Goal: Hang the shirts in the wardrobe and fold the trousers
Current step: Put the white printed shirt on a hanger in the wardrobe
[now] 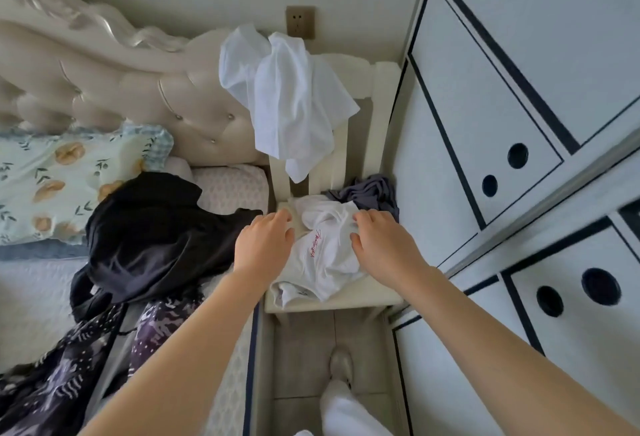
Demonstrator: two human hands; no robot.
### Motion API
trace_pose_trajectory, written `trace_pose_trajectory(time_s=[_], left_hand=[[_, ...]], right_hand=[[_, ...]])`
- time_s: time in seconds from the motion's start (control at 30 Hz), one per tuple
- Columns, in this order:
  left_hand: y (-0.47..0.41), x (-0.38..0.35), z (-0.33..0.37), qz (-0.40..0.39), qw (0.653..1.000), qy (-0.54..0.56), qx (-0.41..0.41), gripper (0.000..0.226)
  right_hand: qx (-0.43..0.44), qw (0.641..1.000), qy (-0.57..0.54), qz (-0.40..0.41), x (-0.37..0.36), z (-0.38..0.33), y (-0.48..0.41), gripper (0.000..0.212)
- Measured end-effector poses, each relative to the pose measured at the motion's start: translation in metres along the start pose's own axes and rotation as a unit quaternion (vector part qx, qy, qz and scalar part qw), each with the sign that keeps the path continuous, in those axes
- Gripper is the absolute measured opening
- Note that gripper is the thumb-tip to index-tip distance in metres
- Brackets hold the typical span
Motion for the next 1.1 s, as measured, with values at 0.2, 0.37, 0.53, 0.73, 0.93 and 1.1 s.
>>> trace_pose_trajectory(time_s=[0.2, 0.37, 0.53, 0.73, 0.93, 1.1], left_hand=[[-0.104, 0.017, 0.038, 0.009, 1.000, 0.005, 0.030, 0.024], [-0.189, 0.036, 0.054, 0.019, 0.999, -0.017, 0.025, 0.024], [-0.272, 0.051, 0.050, 0.022, 0.999, -0.011, 0.037, 0.025], [-0.383, 0.067, 0.019, -0.009, 0.993, 0.064, 0.098, 0.034], [-0.446, 0.056, 0.027, -0.073, 0.990, 0.109, 0.052, 0.046], [-0.455, 0.033, 0.031, -0.092, 0.990, 0.102, 0.027, 0.049]], right_hand=[[0.020, 1.000, 0.003, 0.013, 0.037, 0.054, -0.103, 0.027], [0.027, 0.999, -0.002, 0.022, 0.067, 0.086, -0.182, 0.034], [0.022, 0.999, -0.028, 0.007, 0.085, 0.108, -0.262, 0.032], [-0.050, 0.990, -0.134, 0.018, 0.100, 0.124, -0.353, 0.036], [-0.076, 0.974, -0.207, 0.048, 0.108, 0.119, -0.427, 0.051], [-0.100, 0.965, -0.235, 0.054, 0.091, 0.114, -0.463, 0.068]])
Point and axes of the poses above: each hand's wrist, its own y-axis away from the middle knuckle, its own x-axis out of the back of the hand, z = x × y, the point moved 5 cm from there along -y, towards the middle knuckle, and after that the axes turned 14 degrees about x, right-handed, at the moved point
